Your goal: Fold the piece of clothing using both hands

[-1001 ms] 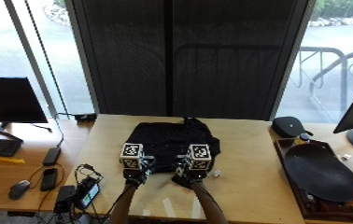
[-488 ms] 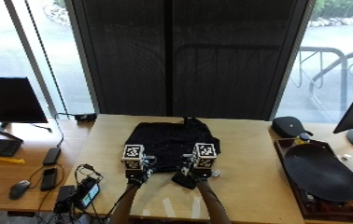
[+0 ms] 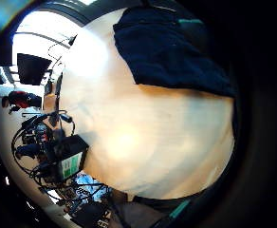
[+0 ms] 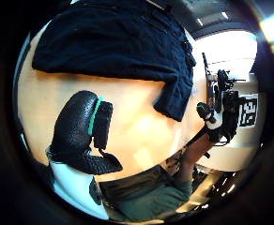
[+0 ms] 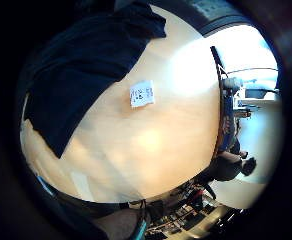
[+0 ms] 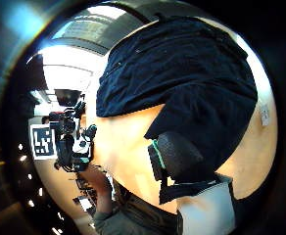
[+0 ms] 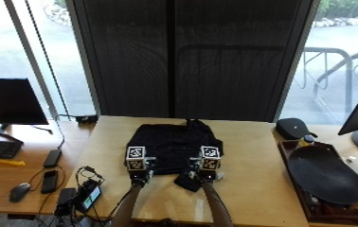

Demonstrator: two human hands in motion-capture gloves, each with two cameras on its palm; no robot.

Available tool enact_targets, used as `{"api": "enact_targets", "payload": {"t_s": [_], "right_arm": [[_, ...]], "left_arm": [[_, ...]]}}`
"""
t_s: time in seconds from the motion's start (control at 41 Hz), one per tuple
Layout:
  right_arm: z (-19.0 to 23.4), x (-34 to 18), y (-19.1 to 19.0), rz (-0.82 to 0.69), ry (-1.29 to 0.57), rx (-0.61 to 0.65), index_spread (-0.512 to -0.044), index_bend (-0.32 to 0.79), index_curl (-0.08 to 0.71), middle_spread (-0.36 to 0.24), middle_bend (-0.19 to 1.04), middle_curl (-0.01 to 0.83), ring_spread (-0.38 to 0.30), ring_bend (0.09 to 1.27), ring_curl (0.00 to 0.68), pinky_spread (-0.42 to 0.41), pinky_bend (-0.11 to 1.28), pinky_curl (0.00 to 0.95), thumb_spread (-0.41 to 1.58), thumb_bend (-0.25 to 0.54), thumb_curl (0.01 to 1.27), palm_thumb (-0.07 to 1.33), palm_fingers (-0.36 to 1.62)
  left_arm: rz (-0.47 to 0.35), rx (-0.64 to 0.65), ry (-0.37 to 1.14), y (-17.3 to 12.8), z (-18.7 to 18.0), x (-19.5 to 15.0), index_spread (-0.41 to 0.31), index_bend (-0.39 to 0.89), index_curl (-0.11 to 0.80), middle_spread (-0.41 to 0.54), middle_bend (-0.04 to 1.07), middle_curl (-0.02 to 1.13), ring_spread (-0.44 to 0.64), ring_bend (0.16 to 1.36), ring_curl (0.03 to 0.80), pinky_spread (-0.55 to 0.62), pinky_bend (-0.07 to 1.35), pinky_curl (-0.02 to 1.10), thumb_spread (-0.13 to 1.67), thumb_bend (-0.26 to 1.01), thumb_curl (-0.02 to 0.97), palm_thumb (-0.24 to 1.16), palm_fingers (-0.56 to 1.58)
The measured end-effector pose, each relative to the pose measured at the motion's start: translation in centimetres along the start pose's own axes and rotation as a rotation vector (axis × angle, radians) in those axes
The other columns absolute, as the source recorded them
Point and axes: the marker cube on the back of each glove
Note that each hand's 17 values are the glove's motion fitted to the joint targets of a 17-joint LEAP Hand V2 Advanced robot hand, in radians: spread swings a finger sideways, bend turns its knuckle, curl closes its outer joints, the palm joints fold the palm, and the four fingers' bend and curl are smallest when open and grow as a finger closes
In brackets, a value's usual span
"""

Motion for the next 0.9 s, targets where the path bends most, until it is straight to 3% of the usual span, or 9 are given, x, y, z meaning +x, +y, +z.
{"api": "enact_targets", "payload": {"t_s": [0.049, 0.098, 0.195, 0.366, 0.513, 0.586, 0.708, 0.781, 0.903], "right_arm": [[1.0, -1.1, -1.0, -0.147, -0.146, 0.011, -0.378, 0.14, 0.269, 0.059, 0.17, 0.237, 0.182, 0.3, 0.242, 0.254, 0.66, 0.349, 1.14, -0.007, 0.32, 0.47, 0.0], [1.5, -0.9, -1.4, -0.169, -0.173, 0.011, -0.377, 0.14, 0.269, 0.059, 0.17, 0.238, 0.183, 0.3, 0.244, 0.254, 0.66, 0.35, 1.14, -0.011, 0.33, 0.48, -0.01], [2.0, 2.7, -0.3, 0.147, 0.084, -0.103, -0.373, 0.14, 0.266, 0.06, 0.17, 0.242, 0.185, 0.31, 0.249, 0.252, 0.68, 0.353, 1.14, -0.016, 0.33, 0.49, -0.01], [3.2, 5.8, 1.1, 0.4, 0.274, -0.232, -0.365, 0.14, 0.263, 0.065, 0.16, 0.243, 0.187, 0.32, 0.259, 0.248, 0.71, 0.361, 1.12, -0.008, 0.34, 0.53, -0.01], [4.6, 5.6, 1.6, 0.378, 0.195, -0.355, -0.342, 0.19, 0.282, 0.064, 0.15, 0.241, 0.173, 0.33, 0.264, 0.218, 0.72, 0.36, 1.12, 0.007, 0.36, 0.62, 0.06], [4.8, 5.5, 1.4, 0.331, 0.157, -0.35, -0.34, 0.23, 0.3, 0.047, 0.17, 0.247, 0.148, 0.33, 0.263, 0.203, 0.67, 0.343, 1.13, 0.012, 0.35, 0.65, 0.14], [5.8, 3.2, -0.2, 0.002, -0.116, -0.265, -0.339, 0.29, 0.34, 0.029, 0.18, 0.26, 0.104, 0.31, 0.267, 0.186, 0.59, 0.329, 1.14, 0.008, 0.35, 0.69, 0.22], [5.3, 3.8, 0.0, 0.091, -0.005, -0.22, -0.341, 0.33, 0.355, -0.008, 0.19, 0.271, 0.052, 0.32, 0.268, 0.156, 0.54, 0.311, 1.16, 0.021, 0.35, 0.73, 0.35], [3.4, 5.9, 0.4, 0.312, 0.389, -0.058, -0.335, 0.37, 0.382, -0.059, 0.19, 0.289, -0.037, 0.36, 0.289, 0.101, 0.47, 0.297, 1.19, 0.067, 0.36, 0.84, 0.58]], "left_arm": [[0.006, 0.045, -0.009, -1.2, 0.5, 0.0, -0.096, 0.14, 0.315, 0.032, 0.19, 0.37, 0.2, 0.52, 0.299, 0.3, 0.41, 0.29, 1.18, -0.01, 0.291, 0.34, 0.35], [0.001, 0.051, -0.019, -1.7, 1.0, 0.0, -0.095, 0.14, 0.316, 0.028, 0.19, 0.37, 0.2, 0.53, 0.302, 0.29, 0.41, 0.29, 1.18, -0.01, 0.298, 0.36, 0.35], [-0.008, 0.001, -0.034, -2.0, 2.1, 0.2, -0.094, 0.14, 0.318, 0.023, 0.19, 0.37, 0.19, 0.53, 0.305, 0.29, 0.41, 0.3, 1.18, -0.01, 0.304, 0.39, 0.35], [0.041, -0.131, -0.006, -2.1, 4.3, 1.0, -0.094, 0.14, 0.321, 0.007, 0.2, 0.39, 0.17, 0.53, 0.31, 0.28, 0.4, 0.31, 1.18, -0.01, 0.315, 0.43, 0.38], [0.026, -0.166, -0.009, -2.0, 6.0, 0.8, -0.105, 0.16, 0.33, -0.019, 0.2, 0.39, 0.13, 0.54, 0.314, 0.27, 0.36, 0.31, 1.18, -0.01, 0.321, 0.44, 0.42], [0.025, -0.121, 0.014, -2.0, 6.3, 0.8, -0.118, 0.19, 0.348, -0.038, 0.2, 0.39, 0.1, 0.53, 0.313, 0.26, 0.33, 0.3, 1.19, -0.02, 0.319, 0.44, 0.47], [0.027, -0.008, -0.031, -2.5, 6.2, 0.6, -0.146, 0.25, 0.384, -0.079, 0.19, 0.4, 0.06, 0.49, 0.31, 0.25, 0.28, 0.29, 1.23, -0.01, 0.314, 0.46, 0.56], [0.013, 0.163, -0.123, -4.2, 5.8, 0.0, -0.169, 0.25, 0.395, -0.122, 0.21, 0.41, 0.0, 0.49, 0.309, 0.22, 0.24, 0.28, 1.25, 0.01, 0.316, 0.49, 0.65], [0.042, 0.431, -0.211, -6.6, 4.2, -0.1, -0.203, 0.25, 0.41, -0.177, 0.21, 0.41, -0.1, 0.5, 0.32, 0.17, 0.18, 0.28, 1.28, 0.03, 0.325, 0.57, 0.79]]}}
